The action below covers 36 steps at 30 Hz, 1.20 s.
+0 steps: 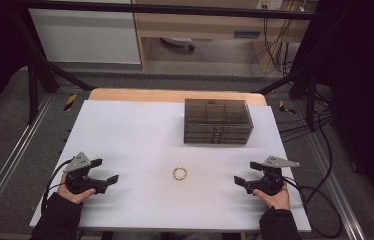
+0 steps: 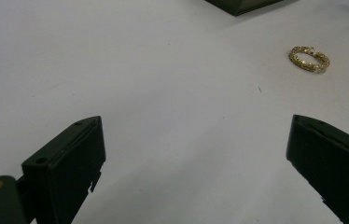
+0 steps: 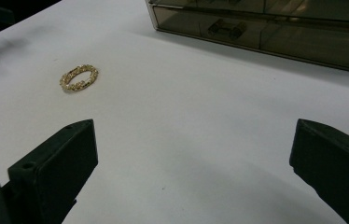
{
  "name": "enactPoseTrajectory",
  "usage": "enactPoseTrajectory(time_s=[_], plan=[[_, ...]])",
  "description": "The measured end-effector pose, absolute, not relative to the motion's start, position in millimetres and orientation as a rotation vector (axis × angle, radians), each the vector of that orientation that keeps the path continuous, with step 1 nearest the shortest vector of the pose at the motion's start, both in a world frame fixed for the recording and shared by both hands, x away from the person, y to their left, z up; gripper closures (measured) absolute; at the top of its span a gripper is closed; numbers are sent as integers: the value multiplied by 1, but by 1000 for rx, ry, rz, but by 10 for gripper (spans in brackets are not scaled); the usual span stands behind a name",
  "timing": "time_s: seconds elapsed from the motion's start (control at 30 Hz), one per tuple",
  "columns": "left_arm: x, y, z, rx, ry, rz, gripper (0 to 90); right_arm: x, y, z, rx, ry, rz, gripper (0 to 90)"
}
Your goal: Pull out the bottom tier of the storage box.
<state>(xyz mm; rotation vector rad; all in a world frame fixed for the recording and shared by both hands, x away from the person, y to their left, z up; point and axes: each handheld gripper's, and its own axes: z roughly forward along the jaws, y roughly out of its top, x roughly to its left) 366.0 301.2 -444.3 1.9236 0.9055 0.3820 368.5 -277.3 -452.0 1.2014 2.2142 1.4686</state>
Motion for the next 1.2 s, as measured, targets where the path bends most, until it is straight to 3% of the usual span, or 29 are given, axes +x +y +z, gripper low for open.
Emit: enactPoseTrajectory(time_s=[1.2], plan=[[367,300,-445,1933,906,382,50,375,-258,-445,1034,2258,1349,17]])
